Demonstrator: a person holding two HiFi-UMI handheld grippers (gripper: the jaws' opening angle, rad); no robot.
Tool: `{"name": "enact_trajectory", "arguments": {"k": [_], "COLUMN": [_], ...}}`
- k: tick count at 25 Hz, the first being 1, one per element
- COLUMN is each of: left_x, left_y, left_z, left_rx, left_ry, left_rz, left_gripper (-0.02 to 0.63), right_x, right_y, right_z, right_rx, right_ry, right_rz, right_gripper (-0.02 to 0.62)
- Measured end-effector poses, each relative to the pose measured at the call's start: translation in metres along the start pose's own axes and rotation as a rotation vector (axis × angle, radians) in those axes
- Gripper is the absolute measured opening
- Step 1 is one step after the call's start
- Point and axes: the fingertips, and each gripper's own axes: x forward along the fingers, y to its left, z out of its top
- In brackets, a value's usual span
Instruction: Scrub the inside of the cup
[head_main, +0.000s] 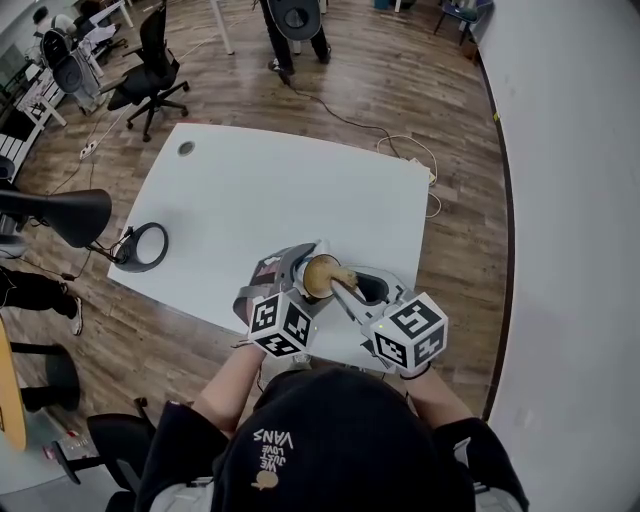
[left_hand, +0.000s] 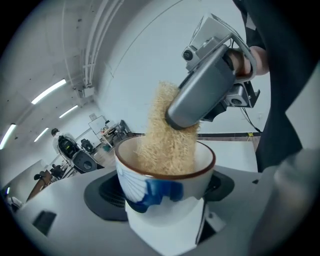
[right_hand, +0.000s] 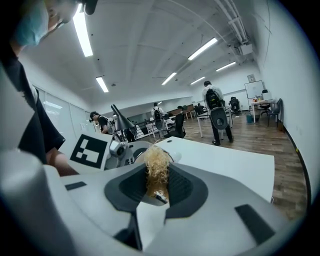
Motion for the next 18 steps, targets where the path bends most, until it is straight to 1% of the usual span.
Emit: {"name": "enact_trajectory", "arguments": {"k": [3,5,7,9,11,14,16,18], "left_x": [0.001,0.003,0.003,0.004,0.004,0.005,0.007,0.009], "left_y": [0.005,0.005,0.003,0.000,-0.001,0.000,0.001,0.001], "left_z": [-0.003,-0.003,-0.002,-0.001,0.001,0.000,-0.003,-0.006], "left_rx": [0.000,-0.008,-0.009,-0.003,-0.011,-0.034,-0.036,-0.039], "left_ry": [0.010,0.005,0.000,-0.005,-0.019,-0.028,-0.020,-0.014], "left_rz": [0.006,0.004,0.002,-0.001,-0.004,0.002,0.004,0.005], "left_gripper": [0.414,0.414,0.414,0.414,0.414,0.414,0.414,0.414], "right_x": [0.004,0.006,0.009,0.010,0.009,0.004,0.003,0.005], "right_y": [0.014,0.022,0.025,0.019,0.006,-0.012,-0.013,-0.005], "right_z": [-0.004,0.000,0.005,0.013,0.020,0.017,0.007,-0.002], "right_rx": [-0.002,0.009,0.012,0.009,0.019,0.048,0.056,0.054], "right_ry": [0.033,0.021,-0.003,-0.030,-0.057,-0.052,-0.019,0.014], "right_rz": [0.058,0.099,0.114,0.092,0.044,-0.027,-0.032,-0.004], "right_gripper": [0.091,0.091,0.091,0.091,0.091,0.091,0.091,0.091]}}
